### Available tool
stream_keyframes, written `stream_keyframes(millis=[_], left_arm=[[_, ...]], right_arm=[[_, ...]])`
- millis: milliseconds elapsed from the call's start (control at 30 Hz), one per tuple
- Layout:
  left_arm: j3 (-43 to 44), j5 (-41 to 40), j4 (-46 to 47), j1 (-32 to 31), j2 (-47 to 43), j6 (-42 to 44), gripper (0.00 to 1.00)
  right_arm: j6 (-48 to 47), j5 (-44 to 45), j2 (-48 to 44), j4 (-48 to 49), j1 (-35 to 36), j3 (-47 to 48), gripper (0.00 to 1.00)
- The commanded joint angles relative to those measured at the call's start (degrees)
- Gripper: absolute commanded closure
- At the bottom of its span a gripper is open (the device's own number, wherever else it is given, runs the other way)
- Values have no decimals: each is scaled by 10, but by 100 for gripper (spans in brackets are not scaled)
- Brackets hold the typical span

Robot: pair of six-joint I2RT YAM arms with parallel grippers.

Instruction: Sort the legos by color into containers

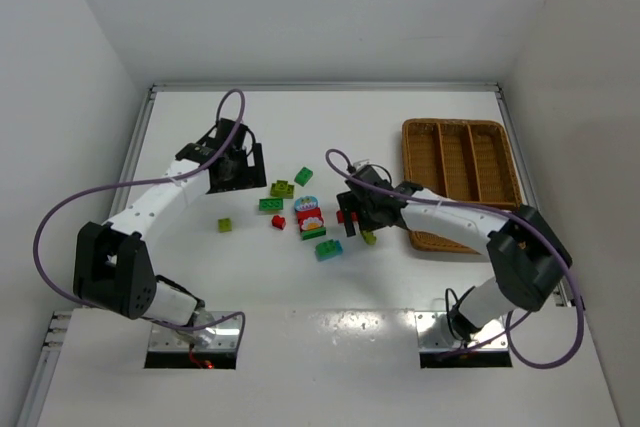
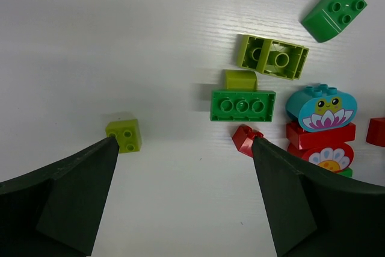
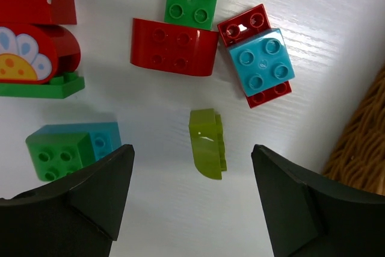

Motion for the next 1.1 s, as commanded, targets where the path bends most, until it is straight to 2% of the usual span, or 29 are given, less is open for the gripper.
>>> stream_keyframes(millis=[0,33,100,267,400,600,767,833,933,1000,1067], left_arm=[[10,5,10,-1,-20,3,0],[10,5,10,-1,-20,3,0],[10,-1,10,-1,-20,3,0],[10,-6,10,-1,-14,3,0],[5,-12,10,-1,-14,3,0],[5,-12,10,-1,-14,3,0],[11,-12,10,-1,-14,-3,0],[11,-22,10,-1,-20,-8,0],[11,-22,16,-1,-26,-8,0],[17,-22,16,-1,-26,-8,0],[17,-5,16,-1,-20,-8,0]], right_arm=[[-8,-13,18,46,-2,-7,21],[-8,-13,25,46,-2,-7,28],[-8,-13,33,46,-2,-20,33],[-2,-18,40,62,-2,-46,37],[-2,-13,52,68,-2,-46,46],[4,1,38,82,-2,-40,74],[10,36,-27,16,-8,5,75],[15,43,-71,-3,-29,19,75],[39,3,-100,13,-148,44,75],[46,-15,-86,21,-194,70,75],[46,-15,-34,14,-233,110,75]])
